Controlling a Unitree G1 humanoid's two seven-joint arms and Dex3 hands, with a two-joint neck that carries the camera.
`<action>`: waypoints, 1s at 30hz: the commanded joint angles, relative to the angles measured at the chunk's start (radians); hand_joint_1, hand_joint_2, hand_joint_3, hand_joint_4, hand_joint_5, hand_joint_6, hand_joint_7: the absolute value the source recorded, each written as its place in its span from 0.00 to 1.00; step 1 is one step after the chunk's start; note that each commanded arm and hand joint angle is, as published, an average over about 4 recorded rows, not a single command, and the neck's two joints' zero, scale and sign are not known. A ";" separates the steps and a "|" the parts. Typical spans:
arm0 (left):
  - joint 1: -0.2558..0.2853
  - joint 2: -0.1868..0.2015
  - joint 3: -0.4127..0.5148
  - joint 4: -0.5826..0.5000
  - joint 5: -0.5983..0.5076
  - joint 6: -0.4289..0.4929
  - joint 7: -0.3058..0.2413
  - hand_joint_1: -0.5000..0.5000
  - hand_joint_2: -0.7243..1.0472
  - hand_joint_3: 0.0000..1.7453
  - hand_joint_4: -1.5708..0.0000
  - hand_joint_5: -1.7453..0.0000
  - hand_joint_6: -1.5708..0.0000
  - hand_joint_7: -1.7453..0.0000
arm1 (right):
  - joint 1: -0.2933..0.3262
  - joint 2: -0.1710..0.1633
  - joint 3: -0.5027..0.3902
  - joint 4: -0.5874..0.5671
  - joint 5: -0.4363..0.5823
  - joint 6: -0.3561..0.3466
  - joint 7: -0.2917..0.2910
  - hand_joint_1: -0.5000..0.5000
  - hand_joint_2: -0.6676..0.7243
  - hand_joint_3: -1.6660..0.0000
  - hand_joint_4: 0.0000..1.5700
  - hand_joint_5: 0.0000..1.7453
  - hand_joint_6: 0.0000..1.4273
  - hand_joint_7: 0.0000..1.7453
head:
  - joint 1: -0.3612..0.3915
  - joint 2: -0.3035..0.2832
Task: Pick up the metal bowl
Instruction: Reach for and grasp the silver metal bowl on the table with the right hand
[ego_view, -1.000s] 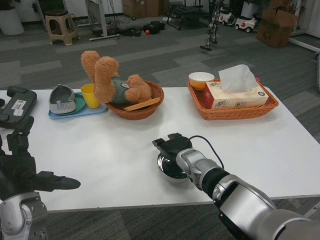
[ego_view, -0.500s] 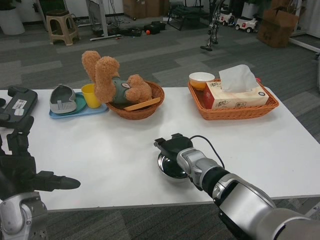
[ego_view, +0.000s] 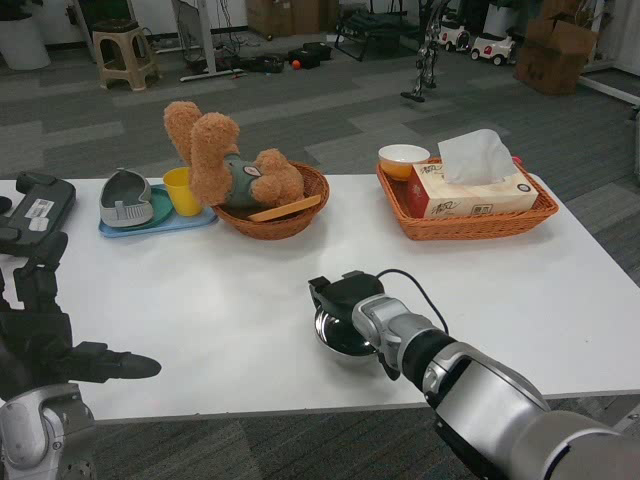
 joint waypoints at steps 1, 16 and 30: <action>0.009 0.000 0.000 -0.005 0.000 -0.005 0.000 0.00 0.00 0.00 0.39 0.43 1.00 1.00 | 0.015 0.000 0.010 0.018 -0.002 0.002 0.002 0.15 0.51 0.50 0.37 0.79 0.00 0.98 | 0.000 -0.002; 0.007 -0.001 -0.001 -0.003 0.000 -0.004 0.002 0.00 0.00 0.00 0.40 0.46 1.00 0.99 | 0.015 -0.002 0.008 0.043 -0.005 -0.012 -0.043 0.17 0.41 0.05 0.66 0.58 0.00 0.94 | -0.003 -0.005; -0.005 0.000 -0.001 0.004 -0.002 -0.004 0.000 0.00 0.00 0.00 0.40 0.46 1.00 1.00 | 0.014 -0.002 -0.035 0.053 -0.005 -0.036 -0.097 0.17 0.31 0.18 0.81 0.50 0.34 0.77 | -0.004 -0.009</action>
